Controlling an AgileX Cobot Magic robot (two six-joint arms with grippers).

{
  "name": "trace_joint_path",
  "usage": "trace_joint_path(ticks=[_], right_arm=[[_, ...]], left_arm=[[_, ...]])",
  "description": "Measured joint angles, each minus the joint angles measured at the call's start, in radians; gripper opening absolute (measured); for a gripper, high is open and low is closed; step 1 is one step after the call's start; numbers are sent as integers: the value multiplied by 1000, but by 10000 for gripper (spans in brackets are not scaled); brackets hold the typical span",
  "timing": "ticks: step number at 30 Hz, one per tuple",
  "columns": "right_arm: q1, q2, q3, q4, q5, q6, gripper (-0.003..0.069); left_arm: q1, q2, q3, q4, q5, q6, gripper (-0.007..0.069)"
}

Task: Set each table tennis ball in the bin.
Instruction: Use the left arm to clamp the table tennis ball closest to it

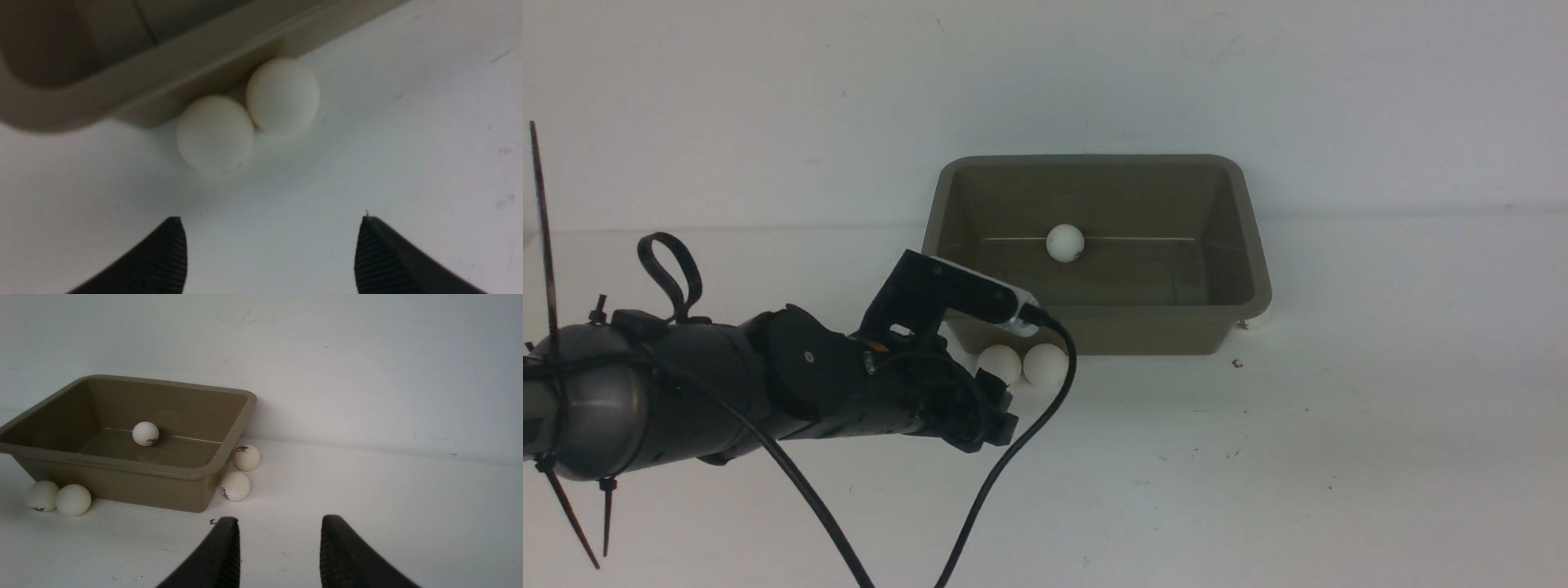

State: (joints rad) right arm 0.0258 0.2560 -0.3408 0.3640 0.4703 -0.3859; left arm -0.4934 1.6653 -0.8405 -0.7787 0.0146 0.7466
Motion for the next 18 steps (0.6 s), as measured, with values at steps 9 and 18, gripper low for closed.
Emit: trace_joint_path(ticks=[9,18], right_arm=[[0,0,0,0,0,0,262],[0,0,0,0,0,0,262]], left_arm=[[-6,10,0,-3,-45,5,492],[-7,11,0,-2,79,49,492]])
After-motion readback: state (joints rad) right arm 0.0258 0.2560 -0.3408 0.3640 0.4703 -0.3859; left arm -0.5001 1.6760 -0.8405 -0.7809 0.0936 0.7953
